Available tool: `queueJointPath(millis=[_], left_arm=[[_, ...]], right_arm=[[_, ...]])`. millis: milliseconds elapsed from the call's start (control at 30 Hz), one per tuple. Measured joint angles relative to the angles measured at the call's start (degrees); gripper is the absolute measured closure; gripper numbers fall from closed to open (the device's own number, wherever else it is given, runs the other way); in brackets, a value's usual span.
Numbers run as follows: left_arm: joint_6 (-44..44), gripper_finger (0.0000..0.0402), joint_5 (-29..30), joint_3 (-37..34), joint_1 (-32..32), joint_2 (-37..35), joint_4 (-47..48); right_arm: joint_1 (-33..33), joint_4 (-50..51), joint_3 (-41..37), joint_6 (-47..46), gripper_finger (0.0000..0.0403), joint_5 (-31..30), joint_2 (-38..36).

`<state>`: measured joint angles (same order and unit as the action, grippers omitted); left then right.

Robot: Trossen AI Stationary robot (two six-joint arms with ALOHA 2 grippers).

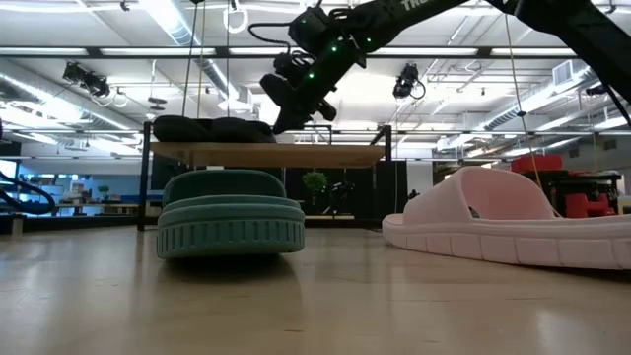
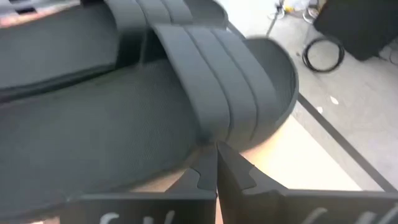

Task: Pick and place slides into the shelf
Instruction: Put the black slipper on the shelf

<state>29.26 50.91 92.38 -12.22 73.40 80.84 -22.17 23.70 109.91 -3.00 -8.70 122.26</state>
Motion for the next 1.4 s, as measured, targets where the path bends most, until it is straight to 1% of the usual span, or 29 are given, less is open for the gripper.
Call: queueJointPath(millis=[167,333,600,867,967,1100,1267,1400], left_arm=[[0.00,0.0273,0.00,0.00,0.01,-0.02,0.00],[0.00,0.0266,-0.01,0.00,0.01,0.00,0.00],[0.07,0.0265,0.01,0.00,0.01,-0.01,-0.08],[0.02,0.0273,0.01,0.00,-0.01,0.00,-1.70],[0.02,0.0270,0.01,0.00,-0.01,0.00,-1.70],[0.02,0.0264,0.01,0.00,0.01,0.00,-1.70],[0.08,0.0262,-0.02,0.00,-0.01,0.00,-1.75],[-0.43,0.0267,-0.80,0.07,0.01,0.65,-1.75]], right_arm=[[-0.02,2.91,0.00,0.02,0.0403,-0.82,0.00],[0.15,3.87,0.00,0.19,0.0402,-1.24,0.00],[0.01,3.31,0.00,-1.07,0.0403,-2.24,0.00],[-0.03,-1.02,0.00,-2.09,0.0403,-2.24,0.00],[-0.22,-0.67,0.00,-2.42,0.0403,-2.09,0.00],[0.07,0.56,0.00,-0.60,0.0403,-2.27,-0.02],[1.42,4.47,0.04,0.68,0.0403,-1.88,-2.37],[3.97,9.05,0.04,2.97,0.0403,-2.20,-6.92]])
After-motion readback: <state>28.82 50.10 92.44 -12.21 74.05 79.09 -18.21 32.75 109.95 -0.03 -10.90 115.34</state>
